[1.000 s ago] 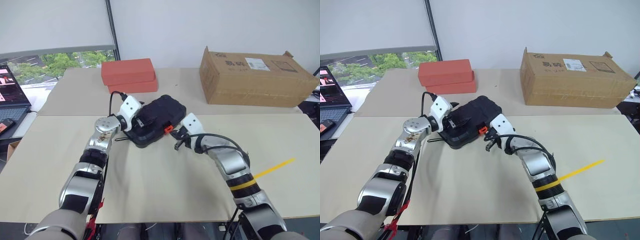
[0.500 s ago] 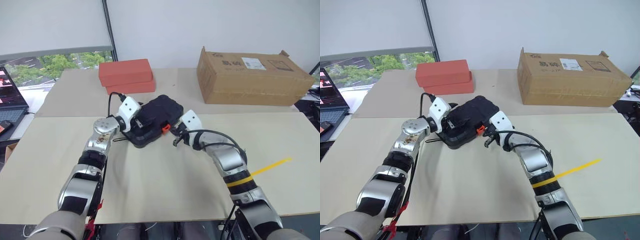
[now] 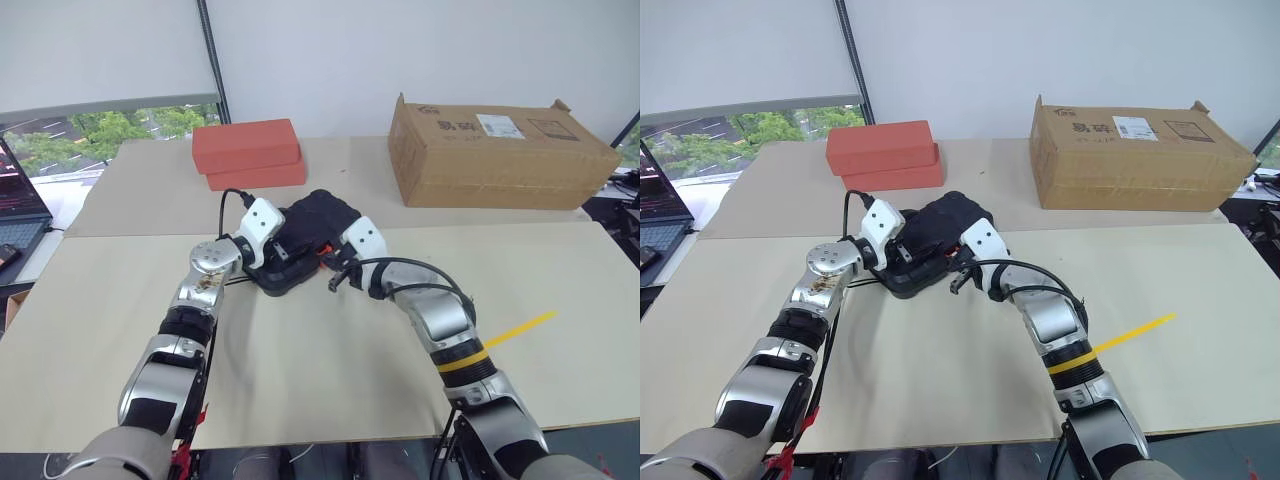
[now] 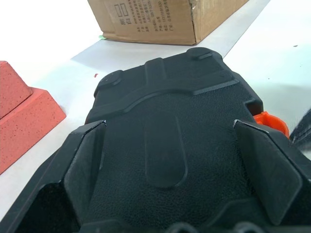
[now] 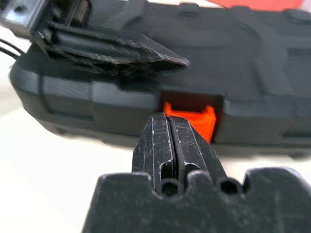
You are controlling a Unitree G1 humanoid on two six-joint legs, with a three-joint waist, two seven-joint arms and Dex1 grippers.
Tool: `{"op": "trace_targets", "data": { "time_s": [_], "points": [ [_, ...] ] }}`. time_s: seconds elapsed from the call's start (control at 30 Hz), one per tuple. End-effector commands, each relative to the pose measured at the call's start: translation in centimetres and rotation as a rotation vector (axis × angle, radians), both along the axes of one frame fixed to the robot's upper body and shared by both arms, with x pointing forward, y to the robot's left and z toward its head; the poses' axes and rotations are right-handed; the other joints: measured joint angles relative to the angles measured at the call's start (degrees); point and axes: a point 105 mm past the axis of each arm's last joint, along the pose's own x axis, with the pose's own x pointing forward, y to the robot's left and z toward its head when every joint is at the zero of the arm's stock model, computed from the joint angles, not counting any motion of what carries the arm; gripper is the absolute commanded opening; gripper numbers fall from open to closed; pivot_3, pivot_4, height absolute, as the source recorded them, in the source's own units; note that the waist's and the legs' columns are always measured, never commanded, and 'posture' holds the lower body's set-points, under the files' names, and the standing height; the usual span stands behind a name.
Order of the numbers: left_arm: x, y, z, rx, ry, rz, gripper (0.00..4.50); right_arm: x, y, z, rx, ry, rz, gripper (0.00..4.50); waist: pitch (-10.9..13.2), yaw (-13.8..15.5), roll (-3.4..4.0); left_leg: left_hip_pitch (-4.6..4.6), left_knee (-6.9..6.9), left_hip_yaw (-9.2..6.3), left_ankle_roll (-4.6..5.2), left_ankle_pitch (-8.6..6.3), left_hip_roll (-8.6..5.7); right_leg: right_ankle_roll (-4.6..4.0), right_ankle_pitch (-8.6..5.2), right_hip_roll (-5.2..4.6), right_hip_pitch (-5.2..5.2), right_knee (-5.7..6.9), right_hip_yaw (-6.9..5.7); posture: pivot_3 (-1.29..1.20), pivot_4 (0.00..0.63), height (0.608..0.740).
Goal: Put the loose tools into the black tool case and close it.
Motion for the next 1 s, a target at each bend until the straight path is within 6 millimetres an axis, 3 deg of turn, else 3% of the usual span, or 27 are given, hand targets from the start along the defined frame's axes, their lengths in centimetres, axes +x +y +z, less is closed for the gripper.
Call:
{"op": "trace_targets", "data": {
  "time_s": [0.03, 0.17, 0.23, 0.4, 0.5, 0.67, 0.83, 1.0],
  "points": [
    [-1.6, 1.0, -6.7, 0.088, 0.230, 0.014, 4.50, 0.0, 0.4, 2.8, 0.027, -0.105, 0.024, 0.02, 0.0, 0.0, 0.00, 0.01, 0.00, 0.00, 0.00, 0.00, 0.00, 0.00, 0.00, 0.00, 0.01, 0.00, 0.00, 0.00, 0.150, 0.711],
    [-1.3, 2.3, -4.8, 0.013, 0.186, 0.033, 4.50, -0.5, -1.7, 2.6, 0.029, -0.097, 0.016, 0.02, 0.0, 0.3, 0.00, -0.05, 0.00, -0.01, 0.00, 0.00, 0.00, 0.00, 0.00, -0.02, -0.04, 0.00, 0.00, 0.00, 0.150, 0.711],
    [-1.4, 2.9, -2.7, -0.063, 0.129, 0.014, 4.50, -1.1, -3.1, 2.5, 0.052, -0.107, 0.031, 0.02, 0.0, 0.4, 0.00, -0.07, 0.00, -0.01, 0.01, -0.01, 0.00, 0.00, 0.00, -0.01, -0.04, -0.05, -0.01, 0.00, 0.150, 0.711],
    [-3.4, 4.4, 0.7, -0.154, 0.028, -0.051, 4.50, -2.1, -7.1, 2.6, 0.100, -0.155, 0.048, 0.02, 0.1, 0.2, 0.03, -0.16, -0.09, 0.01, 0.00, -0.08, 0.01, -0.04, 0.01, 0.01, -0.13, -0.16, -0.01, 0.00, 0.150, 0.711],
    [-4.8, 5.6, 1.5, -0.177, 0.004, -0.043, 4.50, -2.3, -9.0, 2.5, 0.131, -0.149, 0.028, 0.80, 0.3, 0.4, -0.05, -0.19, -0.13, 0.04, -0.03, -0.07, -0.01, -0.03, -0.01, 0.05, -0.17, -0.16, 0.00, 0.00, 0.150, 0.711],
    [-9.0, 7.7, 0.5, -0.202, 0.055, -0.015, 4.50, -4.1, -12.1, 0.6, 0.103, -0.129, 0.068, 2.52, 0.4, 1.5, -0.03, -0.30, -0.16, -0.02, 0.01, -0.13, 0.00, -0.11, 0.02, -0.02, -0.12, -0.40, -0.06, 0.00, 0.150, 0.711],
    [-12.5, 10.4, -3.3, -0.119, 0.161, 0.094, 4.50, -5.7, -14.5, -1.5, 0.097, -0.090, 0.072, 4.22, 0.5, 2.6, 0.04, -0.45, -0.16, -0.03, 0.00, -0.19, -0.07, -0.27, 0.15, -0.06, -0.10, -0.77, -0.18, 0.00, 0.150, 0.711],
    [-14.1, 10.7, -5.7, -0.054, 0.236, 0.146, 4.50, -6.1, -15.8, -3.2, 0.116, -0.043, 0.053, 4.37, 0.5, 3.2, 0.09, -0.46, -0.15, -0.06, 0.22, -0.33, -0.08, -0.15, 0.08, -0.16, -0.09, -0.80, -0.22, 0.00, 0.150, 0.711]
  ]
}}
